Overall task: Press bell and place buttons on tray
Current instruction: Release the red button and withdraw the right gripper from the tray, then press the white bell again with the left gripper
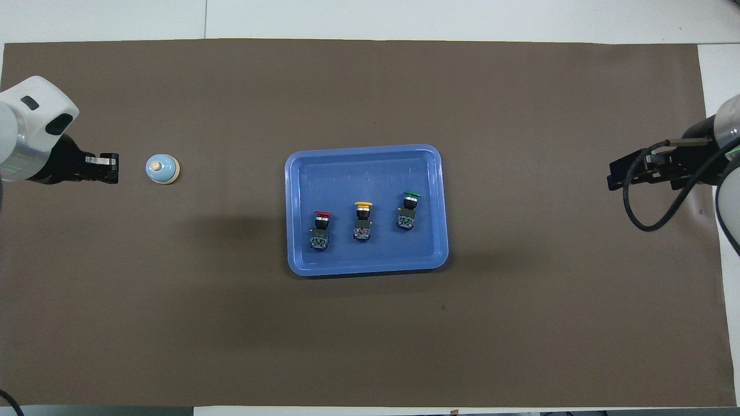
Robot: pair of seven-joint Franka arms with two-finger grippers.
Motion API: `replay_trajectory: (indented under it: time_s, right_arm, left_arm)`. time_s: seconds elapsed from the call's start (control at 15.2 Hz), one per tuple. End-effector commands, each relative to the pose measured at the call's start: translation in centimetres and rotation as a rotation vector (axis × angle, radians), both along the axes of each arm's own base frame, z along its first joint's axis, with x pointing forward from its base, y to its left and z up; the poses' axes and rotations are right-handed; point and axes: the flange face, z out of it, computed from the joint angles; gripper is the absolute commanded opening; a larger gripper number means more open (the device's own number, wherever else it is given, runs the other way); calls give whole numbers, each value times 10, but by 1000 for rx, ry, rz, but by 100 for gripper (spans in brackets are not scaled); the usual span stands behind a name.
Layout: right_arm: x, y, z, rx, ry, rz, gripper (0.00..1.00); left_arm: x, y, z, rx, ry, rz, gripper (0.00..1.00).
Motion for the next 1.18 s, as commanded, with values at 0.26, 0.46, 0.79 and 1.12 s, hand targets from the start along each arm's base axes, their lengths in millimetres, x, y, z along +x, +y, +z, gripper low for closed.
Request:
replay_trajectory:
  time_s: [0.26,0.46,0.79,1.12]
  right_arm:
    - [-21,-12,22,-80,-30,15,100]
    - [-20,-16,22,-78,-35,3,100]
    - [-21,-14,22,-64,-30,1,100]
    - [-20,-12,24,-43,-37,-3,100]
  left_arm:
    - [39,8,-77,-6,-33,21,0]
    - [38,10,-97,-6,-59,25,0]
    - [44,16,-117,0,-63,23,0]
    - [45,29,-121,0,-65,33,0]
